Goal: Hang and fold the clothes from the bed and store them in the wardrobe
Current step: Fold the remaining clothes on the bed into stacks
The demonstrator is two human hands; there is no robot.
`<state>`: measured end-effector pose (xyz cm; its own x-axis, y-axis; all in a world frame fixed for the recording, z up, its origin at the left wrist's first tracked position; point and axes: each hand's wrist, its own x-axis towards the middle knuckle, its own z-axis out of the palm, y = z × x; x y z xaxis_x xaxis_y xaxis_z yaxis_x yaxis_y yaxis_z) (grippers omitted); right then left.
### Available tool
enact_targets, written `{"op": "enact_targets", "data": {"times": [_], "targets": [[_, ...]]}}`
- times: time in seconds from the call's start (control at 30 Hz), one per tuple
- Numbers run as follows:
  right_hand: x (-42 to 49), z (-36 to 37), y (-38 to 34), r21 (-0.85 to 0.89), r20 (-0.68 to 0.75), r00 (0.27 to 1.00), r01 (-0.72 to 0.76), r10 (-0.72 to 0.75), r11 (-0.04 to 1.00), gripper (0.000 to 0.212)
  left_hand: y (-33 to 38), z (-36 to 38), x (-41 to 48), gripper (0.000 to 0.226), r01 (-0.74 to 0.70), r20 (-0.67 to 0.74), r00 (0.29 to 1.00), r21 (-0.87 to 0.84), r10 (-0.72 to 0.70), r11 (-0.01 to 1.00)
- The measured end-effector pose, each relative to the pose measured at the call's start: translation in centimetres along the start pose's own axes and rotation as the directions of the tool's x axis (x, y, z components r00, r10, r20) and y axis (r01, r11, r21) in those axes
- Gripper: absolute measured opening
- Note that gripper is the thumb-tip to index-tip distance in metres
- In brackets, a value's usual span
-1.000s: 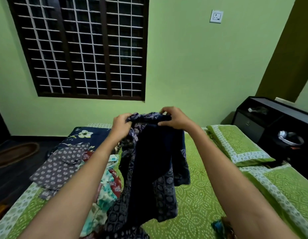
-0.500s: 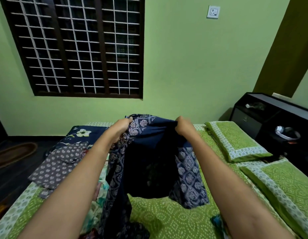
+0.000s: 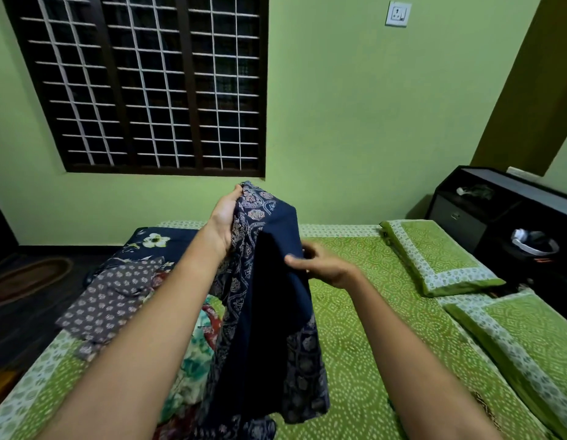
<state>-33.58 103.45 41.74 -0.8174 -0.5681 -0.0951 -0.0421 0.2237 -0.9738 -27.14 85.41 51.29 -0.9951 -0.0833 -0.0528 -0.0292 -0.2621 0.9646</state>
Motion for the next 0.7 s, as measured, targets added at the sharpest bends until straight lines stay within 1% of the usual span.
{"op": "enact_targets", "data": {"times": [0.03, 0.07, 0.1, 0.13, 0.17, 0.2, 0.23, 0.27, 0.3, 0.33, 0.37, 0.4, 0.43, 0.47, 0.5, 0.53, 0.6, 0.63, 0.67, 0.7], "targets": [[0.2, 0.3, -0.4, -0.049, -0.003, 1.0, 0.023, -0.023, 0.999, 0.042, -0.1, -0.3, 0.3, 0.044, 0.0, -0.018, 1.0, -0.074, -0.002, 0.997], [0.5, 0.6, -1.0, -0.059, -0.037, 0.998, 0.051, -0.054, 0.997, 0.025, -0.1, -1.0, 0.5, 0.054, -0.002, -0.044, 0.999, -0.136, -0.005, 0.991], [0.8, 0.9, -1.8, -0.038, -0.085, 0.993, 0.077, -0.08, 0.996, 0.009, -0.3, -1.7, 0.8, 0.069, -0.004, -0.062, 0.998, -0.212, -0.01, 0.977], [1.0, 0.9, -2.7, -0.012, -0.14, 0.984, 0.112, -0.112, 0.994, 0.002, -0.5, -2.5, 1.0, 0.088, -0.007, -0.05, 0.999, -0.267, -0.006, 0.964], [1.4, 0.7, -3.3, 0.013, -0.196, 0.97, 0.148, -0.142, 0.989, 0.008, -1.1, -3.2, 1.1, 0.103, 0.016, -0.003, 1.0, -0.303, -0.017, 0.953], [1.7, 0.6, -4.0, 0.031, -0.237, 0.959, 0.169, -0.157, 0.985, 0.011, -2.1, -3.6, 0.9, 0.112, 0.057, 0.071, 0.997, -0.275, -0.039, 0.96], [2.1, 0.4, -4.6, 0.03, -0.264, 0.951, 0.174, -0.16, 0.984, 0.012, -3.3, -3.7, 0.5, 0.112, 0.111, 0.17, 0.982, -0.204, -0.076, 0.973], [2.6, 0.3, -5.0, 0.023, -0.277, 0.948, 0.169, -0.156, 0.985, 0.013, -4.5, -3.7, 0.0, 0.106, 0.162, 0.211, 0.967, -0.078, -0.143, 0.984], [3.1, 0.3, -5.3, 0.016, -0.283, 0.947, 0.161, -0.15, 0.987, 0.013, -5.4, -3.3, -0.5, 0.101, 0.208, 0.211, 0.954, 0.048, -0.213, 0.977], [3.5, 0.4, -5.7, 0.021, -0.298, 0.944, 0.156, -0.143, 0.987, 0.014, -6.6, -3.3, 0.0, 0.097, 0.24, 0.153, 0.951, 0.185, -0.269, 0.953], [4.0, 0.5, -5.9, 0.025, -0.329, 0.935, 0.15, -0.134, 0.988, 0.017, -7.4, -2.9, 0.2, 0.094, 0.241, 0.084, 0.957, 0.301, -0.278, 0.923], [4.4, 0.5, -5.8, 0.024, -0.378, 0.918, 0.14, -0.121, 0.99, 0.019, -7.6, -2.3, 0.3, 0.084, 0.218, 0.052, 0.966, 0.369, -0.254, 0.904], [4.7, 0.4, -5.6, 0.02, -0.435, 0.895, 0.126, -0.105, 0.992, 0.019, -7.5, -1.7, 0.5, 0.061, 0.191, 0.01, 0.978, 0.352, -0.207, 0.916], [4.7, 0.0, -5.2, 0.015, -0.482, 0.872, 0.108, -0.088, 0.994, 0.016, -7.2, -1.4, 0.8, 0.038, 0.17, -0.021, 0.985, 0.29, -0.171, 0.942], [4.4, -0.4, -4.7, -0.004, -0.512, 0.855, 0.095, -0.084, 0.995, 0.015, -6.7, -1.2, 1.0, 0.024, 0.168, -0.042, 0.986, 0.22, -0.163, 0.961], [3.8, -0.9, -4.1, -0.036, -0.527, 0.846, 0.075, -0.083, 0.997, 0.018, -6.3, -1.3, 1.5, 0.022, 0.16, -0.055, 0.987, 0.142, -0.154, 0.977], [2.0, -1.9, -2.7, -0.08, -0.563, 0.824, 0.018, -0.06, 0.997, 0.034, -5.0, -1.8, 1.8, 0.03, 0.134, -0.054, 0.989, -0.022, -0.135, 0.991], [0.9, -2.3, -2.1, -0.069, -0.574, 0.819, -0.021, -0.022, 0.997, 0.044, -4.2, -1.8, 1.9, 0.034, 0.115, -0.047, 0.992, -0.09, -0.119, 0.989], [-0.1, -2.5, -1.4, -0.044, -0.557, 0.83, -0.073, 0.036, 0.996, 0.055, -3.7, -1.9, 2.2, 0.036, 0.088, -0.041, 0.995, -0.154, -0.095, 0.984], [-1.0, -2.7, -0.7, -0.026, -0.504, 0.856, -0.151, 0.117, 0.988, 0.068, -3.1, -1.7, 2.1, 0.038, 0.065, -0.04, 0.996, -0.197, -0.074, 0.978]]}}
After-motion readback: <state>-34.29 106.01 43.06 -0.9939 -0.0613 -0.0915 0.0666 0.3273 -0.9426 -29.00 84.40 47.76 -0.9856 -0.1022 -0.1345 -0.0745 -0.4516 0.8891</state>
